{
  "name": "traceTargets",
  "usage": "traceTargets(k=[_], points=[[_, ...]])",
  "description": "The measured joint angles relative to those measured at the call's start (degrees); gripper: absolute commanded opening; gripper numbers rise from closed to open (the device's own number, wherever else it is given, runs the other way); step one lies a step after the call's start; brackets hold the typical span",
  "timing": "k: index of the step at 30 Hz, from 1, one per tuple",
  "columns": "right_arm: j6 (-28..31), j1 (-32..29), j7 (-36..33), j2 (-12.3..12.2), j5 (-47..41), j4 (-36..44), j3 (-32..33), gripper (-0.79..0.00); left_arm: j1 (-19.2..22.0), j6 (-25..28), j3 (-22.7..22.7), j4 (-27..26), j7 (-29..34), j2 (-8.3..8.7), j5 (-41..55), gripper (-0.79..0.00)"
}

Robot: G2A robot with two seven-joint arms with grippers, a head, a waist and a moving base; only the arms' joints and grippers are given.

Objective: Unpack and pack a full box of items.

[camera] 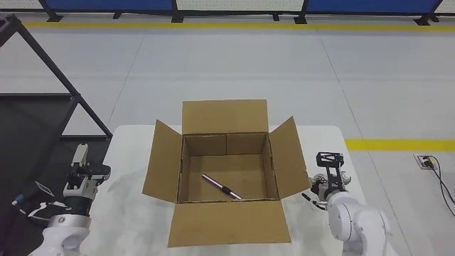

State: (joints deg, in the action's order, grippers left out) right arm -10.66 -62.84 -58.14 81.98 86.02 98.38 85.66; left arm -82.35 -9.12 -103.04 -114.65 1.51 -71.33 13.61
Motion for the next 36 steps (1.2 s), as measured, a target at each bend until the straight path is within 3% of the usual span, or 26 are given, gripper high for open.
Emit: traceTargets(k=[20,22,25,28,34,36], points=[[-1.8,8.1,0.9,0.0,-1.0,-15.2,-0.2,-0.776,0.0,0.0,0.0,0.0,0.0,0.0,0.0,0.0],[-1.9,8.5,1.0,0.0,-1.1,-16.0,-0.2,-0.739,0.0,0.0,0.0,0.0,0.0,0.0,0.0,0.0],[-1.9,8.9,1.2,0.0,-1.2,-16.7,-0.4,-0.57,0.0,0.0,0.0,0.0,0.0,0.0,0.0,0.0],[-2.0,9.1,1.1,0.0,-1.3,-17.0,-0.5,-0.477,0.0,0.0,0.0,0.0,0.0,0.0,0.0,0.0],[-2.1,9.1,1.0,-0.1,-1.2,-17.0,-0.7,-0.376,0.0,0.0,0.0,0.0,0.0,0.0,0.0,0.0],[-2.2,8.9,0.9,-0.1,-1.1,-16.6,-0.7,-0.302,0.0,0.0,0.0,0.0,0.0,0.0,0.0,0.0]])
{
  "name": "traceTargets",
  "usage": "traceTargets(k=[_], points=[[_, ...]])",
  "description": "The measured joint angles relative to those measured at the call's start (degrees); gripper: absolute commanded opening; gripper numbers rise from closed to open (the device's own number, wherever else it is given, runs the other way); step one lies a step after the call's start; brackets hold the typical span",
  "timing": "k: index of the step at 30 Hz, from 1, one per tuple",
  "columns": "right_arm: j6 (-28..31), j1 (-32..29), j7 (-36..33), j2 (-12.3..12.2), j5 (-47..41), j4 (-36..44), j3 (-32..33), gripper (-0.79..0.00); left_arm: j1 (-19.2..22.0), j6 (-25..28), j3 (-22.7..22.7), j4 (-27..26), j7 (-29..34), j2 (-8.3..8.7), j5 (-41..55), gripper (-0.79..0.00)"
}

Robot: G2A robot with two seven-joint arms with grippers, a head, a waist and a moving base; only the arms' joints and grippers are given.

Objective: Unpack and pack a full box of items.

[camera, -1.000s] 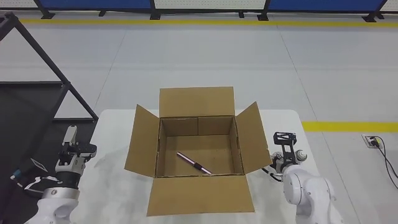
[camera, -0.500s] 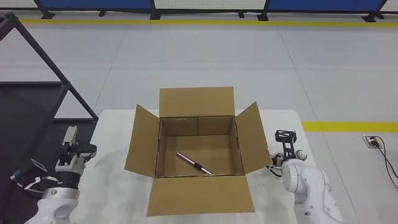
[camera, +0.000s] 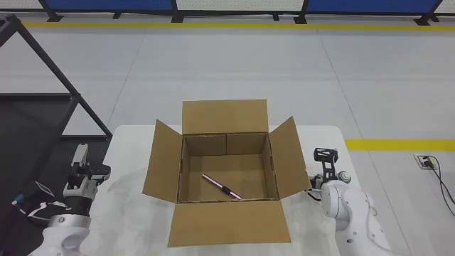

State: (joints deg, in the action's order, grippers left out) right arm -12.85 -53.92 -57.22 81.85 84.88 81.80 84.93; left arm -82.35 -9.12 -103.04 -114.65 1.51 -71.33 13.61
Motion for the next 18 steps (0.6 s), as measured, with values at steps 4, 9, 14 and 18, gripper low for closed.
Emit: traceTargets(k=[4,9,14,18], points=[[0.0,-0.9,-0.2,-0.1,0.1,1.9,0.2,-0.142,0.0,0.0,0.0,0.0,0.0,0.0,0.0,0.0],[0.1,-1.8,-0.6,-0.2,0.4,3.7,0.4,-0.012,0.0,0.0,0.0,0.0,0.0,0.0,0.0,0.0],[0.0,-3.2,0.1,-0.4,0.1,7.3,1.3,0.0,0.0,0.0,0.0,0.0,0.0,0.0,0.0,0.0],[0.3,-6.7,0.6,-0.6,-0.7,14.4,2.3,0.0,0.0,0.0,0.0,0.0,0.0,0.0,0.0,0.0]])
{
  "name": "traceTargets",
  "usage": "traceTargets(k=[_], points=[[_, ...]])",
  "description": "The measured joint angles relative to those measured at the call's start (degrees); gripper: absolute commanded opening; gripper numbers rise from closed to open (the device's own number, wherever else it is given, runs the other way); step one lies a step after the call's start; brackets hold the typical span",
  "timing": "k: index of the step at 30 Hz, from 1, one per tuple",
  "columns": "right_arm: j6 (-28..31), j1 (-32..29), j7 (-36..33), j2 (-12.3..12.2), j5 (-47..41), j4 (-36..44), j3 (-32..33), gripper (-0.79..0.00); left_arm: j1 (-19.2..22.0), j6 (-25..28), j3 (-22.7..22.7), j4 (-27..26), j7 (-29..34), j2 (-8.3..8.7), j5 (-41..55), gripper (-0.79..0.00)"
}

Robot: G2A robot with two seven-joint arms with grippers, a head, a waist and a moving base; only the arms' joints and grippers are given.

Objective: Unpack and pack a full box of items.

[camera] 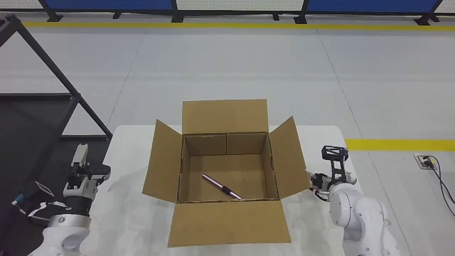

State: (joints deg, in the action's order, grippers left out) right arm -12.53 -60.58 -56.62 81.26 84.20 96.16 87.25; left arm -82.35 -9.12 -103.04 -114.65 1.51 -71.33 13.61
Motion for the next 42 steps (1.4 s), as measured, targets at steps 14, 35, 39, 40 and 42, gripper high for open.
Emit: traceTargets(k=[14,35,39,40,42], points=[[1.2,-14.3,7.7,-0.5,-5.2,25.3,4.7,0.0,0.0,0.0,0.0,0.0,0.0,0.0,0.0,0.0],[4.0,-12.1,5.3,-0.7,1.3,36.1,-2.0,0.0,0.0,0.0,0.0,0.0,0.0,0.0,0.0,0.0],[5.1,-12.4,6.3,-0.7,0.6,35.8,-2.9,0.0,0.0,0.0,0.0,0.0,0.0,0.0,0.0,0.0],[6.6,-12.4,7.5,-0.7,0.3,35.9,-3.9,0.0,0.0,0.2,0.1,-0.2,0.4,0.01,0.0,0.0],[10.4,-11.9,10.4,-0.8,0.2,36.9,-6.3,0.0,0.1,0.5,0.4,-0.6,1.6,0.08,-0.5,0.0]])
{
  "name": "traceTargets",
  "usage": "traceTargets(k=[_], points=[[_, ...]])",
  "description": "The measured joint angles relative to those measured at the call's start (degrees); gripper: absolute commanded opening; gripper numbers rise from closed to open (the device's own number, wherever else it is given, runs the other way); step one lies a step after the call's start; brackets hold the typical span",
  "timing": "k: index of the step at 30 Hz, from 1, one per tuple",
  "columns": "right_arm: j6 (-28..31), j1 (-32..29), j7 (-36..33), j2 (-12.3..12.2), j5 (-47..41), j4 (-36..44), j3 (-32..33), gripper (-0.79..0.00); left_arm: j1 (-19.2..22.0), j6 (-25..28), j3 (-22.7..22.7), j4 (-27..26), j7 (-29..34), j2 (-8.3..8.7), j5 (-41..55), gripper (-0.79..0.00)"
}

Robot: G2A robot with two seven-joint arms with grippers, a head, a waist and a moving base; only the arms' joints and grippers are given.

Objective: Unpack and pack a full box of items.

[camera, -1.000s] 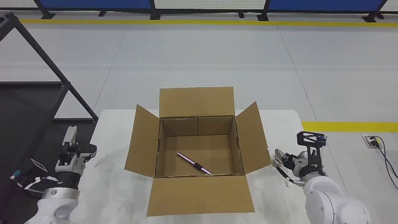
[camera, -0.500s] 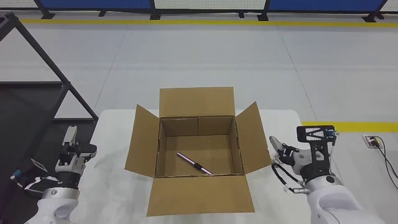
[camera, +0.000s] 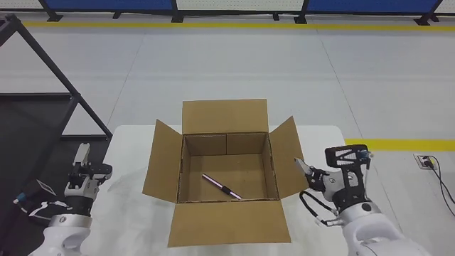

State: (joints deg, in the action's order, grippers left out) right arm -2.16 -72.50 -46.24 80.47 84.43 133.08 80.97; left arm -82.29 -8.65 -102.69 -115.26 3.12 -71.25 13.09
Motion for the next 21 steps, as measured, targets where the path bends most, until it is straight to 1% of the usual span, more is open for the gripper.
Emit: traceTargets(k=[2,4,6,9,12,14,17,21], points=[[3.4,1.6,1.2,0.0,-0.9,0.5,-2.3,0.0,0.2,0.1,0.3,-0.1,0.4,0.04,-0.9,0.0],[6.6,4.1,-0.2,0.0,-1.3,-0.1,-4.5,0.0,0.3,0.1,0.3,0.3,0.5,0.05,-1.2,0.0],[10.1,8.5,-4.0,0.1,-1.1,-2.1,-7.7,0.0,0.3,0.4,0.0,1.0,0.8,0.08,-1.3,0.0],[12.1,16.5,-10.2,0.7,-2.5,-7.5,-12.8,0.0,-0.3,0.6,-1.3,2.2,0.8,0.09,-0.4,0.0],[11.3,26.0,-16.7,1.8,-5.5,-15.4,-17.6,0.0,-1.3,1.0,-2.6,3.1,1.7,0.08,1.3,0.0],[8.8,32.4,-20.7,2.8,-7.2,-21.9,-20.4,0.0,-2.2,1.5,-3.5,3.6,2.2,0.09,2.0,0.0],[6.2,40.5,-24.7,4.3,-11.6,-32.1,-24.2,0.0,-3.0,1.9,-4.2,3.9,2.2,0.03,3.1,0.0],[4.2,47.4,-25.6,6.1,-16.6,-43.5,-28.5,0.0,-3.3,1.9,-4.5,3.6,1.9,-0.05,4.2,0.0]])
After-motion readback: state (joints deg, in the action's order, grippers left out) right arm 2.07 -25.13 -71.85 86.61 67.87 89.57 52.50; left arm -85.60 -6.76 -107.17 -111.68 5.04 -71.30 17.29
